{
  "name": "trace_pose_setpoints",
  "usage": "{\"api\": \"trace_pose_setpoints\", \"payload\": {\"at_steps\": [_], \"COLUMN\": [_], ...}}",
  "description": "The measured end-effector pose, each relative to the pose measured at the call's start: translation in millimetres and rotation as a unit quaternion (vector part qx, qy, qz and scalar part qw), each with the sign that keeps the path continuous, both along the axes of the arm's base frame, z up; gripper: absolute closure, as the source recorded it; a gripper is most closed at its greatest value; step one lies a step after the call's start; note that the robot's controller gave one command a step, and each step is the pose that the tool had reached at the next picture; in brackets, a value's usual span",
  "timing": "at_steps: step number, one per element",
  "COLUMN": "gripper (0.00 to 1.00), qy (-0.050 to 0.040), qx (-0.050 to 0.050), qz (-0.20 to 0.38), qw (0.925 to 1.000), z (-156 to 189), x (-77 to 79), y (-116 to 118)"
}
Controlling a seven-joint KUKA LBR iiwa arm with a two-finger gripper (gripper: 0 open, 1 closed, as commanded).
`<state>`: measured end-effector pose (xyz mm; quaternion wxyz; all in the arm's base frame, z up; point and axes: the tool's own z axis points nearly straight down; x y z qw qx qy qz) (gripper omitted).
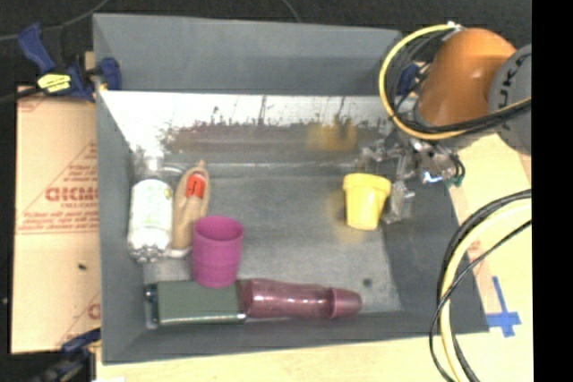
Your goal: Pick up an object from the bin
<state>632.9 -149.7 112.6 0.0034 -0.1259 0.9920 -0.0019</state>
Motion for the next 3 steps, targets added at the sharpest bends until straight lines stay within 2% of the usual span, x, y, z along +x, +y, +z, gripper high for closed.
{"api": "trace_pose_setpoints", "payload": {"at_steps": [1, 2, 3], "gripper": [0.0, 0.0, 0.0], "qy": [-0.0002, -0.0021, -0.0113], "qx": [-0.002, -0.002, -0.001], "qz": [0.201, 0.265, 0.421], "qw": [0.9795, 0.9644, 0.907], "z": [7.1, 13.8, -34.3], "x": [5.4, 21.2, 24.9], "y": [-0.4, 9.9, 11.6]}}
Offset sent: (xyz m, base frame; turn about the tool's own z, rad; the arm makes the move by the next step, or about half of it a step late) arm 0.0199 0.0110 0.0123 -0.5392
